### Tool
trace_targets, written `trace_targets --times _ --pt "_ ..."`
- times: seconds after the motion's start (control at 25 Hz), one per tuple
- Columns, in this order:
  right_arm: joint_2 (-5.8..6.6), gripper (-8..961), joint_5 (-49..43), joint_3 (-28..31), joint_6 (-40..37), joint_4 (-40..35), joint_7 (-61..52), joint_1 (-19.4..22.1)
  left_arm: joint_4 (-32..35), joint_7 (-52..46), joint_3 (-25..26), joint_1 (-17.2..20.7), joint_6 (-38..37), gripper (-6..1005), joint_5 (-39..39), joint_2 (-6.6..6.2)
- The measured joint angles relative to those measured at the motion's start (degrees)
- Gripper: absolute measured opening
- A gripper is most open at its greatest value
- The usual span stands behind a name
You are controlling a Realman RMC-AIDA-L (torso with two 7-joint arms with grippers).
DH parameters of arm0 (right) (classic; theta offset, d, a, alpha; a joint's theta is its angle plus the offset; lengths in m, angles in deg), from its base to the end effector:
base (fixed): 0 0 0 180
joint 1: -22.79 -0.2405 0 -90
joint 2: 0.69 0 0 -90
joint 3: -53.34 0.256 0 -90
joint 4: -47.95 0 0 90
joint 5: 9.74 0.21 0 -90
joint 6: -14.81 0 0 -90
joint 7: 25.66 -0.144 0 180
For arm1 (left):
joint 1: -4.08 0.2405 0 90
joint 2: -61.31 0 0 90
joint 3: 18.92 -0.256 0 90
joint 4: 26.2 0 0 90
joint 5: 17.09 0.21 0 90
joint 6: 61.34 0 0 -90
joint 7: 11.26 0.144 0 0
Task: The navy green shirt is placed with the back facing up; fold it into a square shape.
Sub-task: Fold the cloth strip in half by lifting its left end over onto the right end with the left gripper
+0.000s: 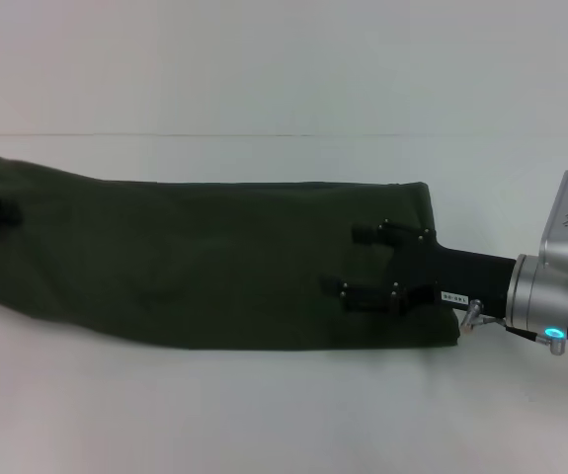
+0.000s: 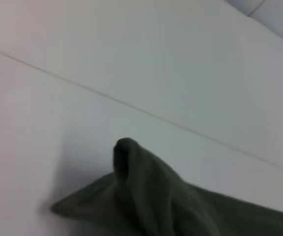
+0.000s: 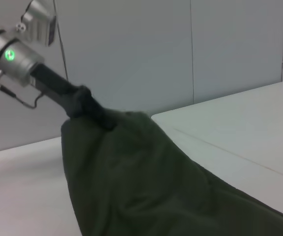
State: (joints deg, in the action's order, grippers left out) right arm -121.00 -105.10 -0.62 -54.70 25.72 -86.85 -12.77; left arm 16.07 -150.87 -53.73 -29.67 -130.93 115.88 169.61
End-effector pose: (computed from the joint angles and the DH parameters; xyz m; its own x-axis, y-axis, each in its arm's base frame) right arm 0.2420 0.3565 -0.0624 0.8318 -0.2045 -0.5161 -0.3954 -0.8708 -0.2922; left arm -0.3322 0.3929 0.1101 0.1798 0.7866 0.5907 0.9718 -0.0490 -0.2305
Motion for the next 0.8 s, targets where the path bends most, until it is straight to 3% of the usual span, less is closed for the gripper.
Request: trace_targets --times 0.16,0.4,0.52,0.8 --pt "0.0 927 0.0 0.0 0.08 0.34 0.27 -0.03 4.77 -3.05 1.73 -1.48 -7.83 106 -2.54 0.27" --pt "0.0 927 0.0 0.0 0.14 0.96 0.95 -0.03 4.68 -8.08 2.4 -5.7 -15.75 107 -8.25 0.5" --pt "0.0 927 0.0 0.17 0.17 1.41 1.15 -0.02 2.85 -9.35 2.43 -7.49 -16.12 107 -11.05 2.01" --pt "0.01 927 1.49 0.53 0.55 1.58 1.23 1.08 -1.84 -7.66 2.01 -10.2 -11.77 107 -15.54 8.6"
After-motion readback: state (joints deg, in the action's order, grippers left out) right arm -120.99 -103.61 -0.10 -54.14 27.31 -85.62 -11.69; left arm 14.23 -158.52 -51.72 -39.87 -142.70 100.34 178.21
